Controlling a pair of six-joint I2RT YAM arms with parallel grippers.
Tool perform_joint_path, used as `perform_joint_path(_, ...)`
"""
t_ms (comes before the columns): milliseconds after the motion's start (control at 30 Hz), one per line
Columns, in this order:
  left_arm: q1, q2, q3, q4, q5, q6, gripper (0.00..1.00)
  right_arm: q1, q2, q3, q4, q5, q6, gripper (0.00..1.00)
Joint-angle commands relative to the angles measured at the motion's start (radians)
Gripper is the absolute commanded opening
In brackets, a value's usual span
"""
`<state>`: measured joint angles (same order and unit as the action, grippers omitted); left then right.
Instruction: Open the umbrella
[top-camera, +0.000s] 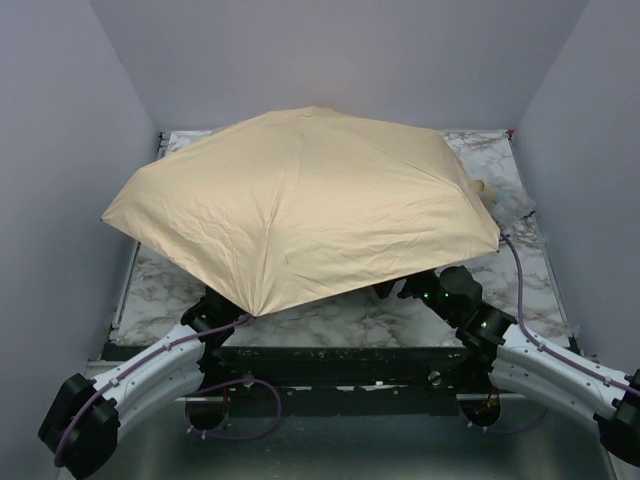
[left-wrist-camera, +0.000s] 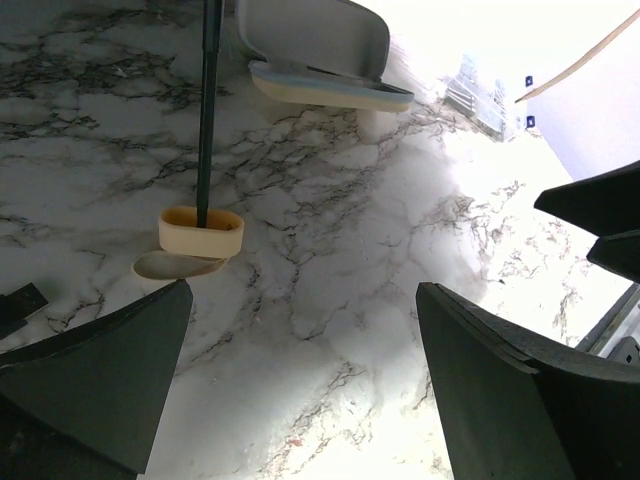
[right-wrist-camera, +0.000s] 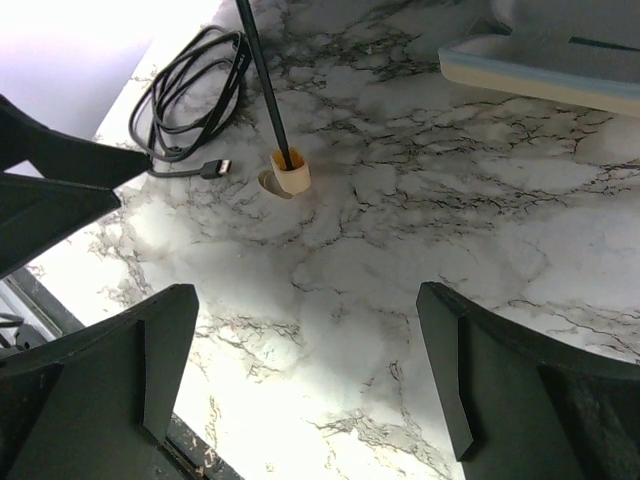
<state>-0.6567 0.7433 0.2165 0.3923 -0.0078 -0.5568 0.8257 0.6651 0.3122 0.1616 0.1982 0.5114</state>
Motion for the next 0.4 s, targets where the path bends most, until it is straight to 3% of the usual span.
perform_joint_path(0, -0.006, -0.01, -0.007, -0.006, -0.034, 0.017, 0.98, 0.007, 0.011, 0.01, -0.005, 0.036, -0.013, 1.0)
perform_joint_path(367, -0.004, -0.021, -0.013, -0.012, -0.061, 0.009, 0.98, 0.007, 0.017, 0.021, -0.017, 0.05, 0.003, 1.0)
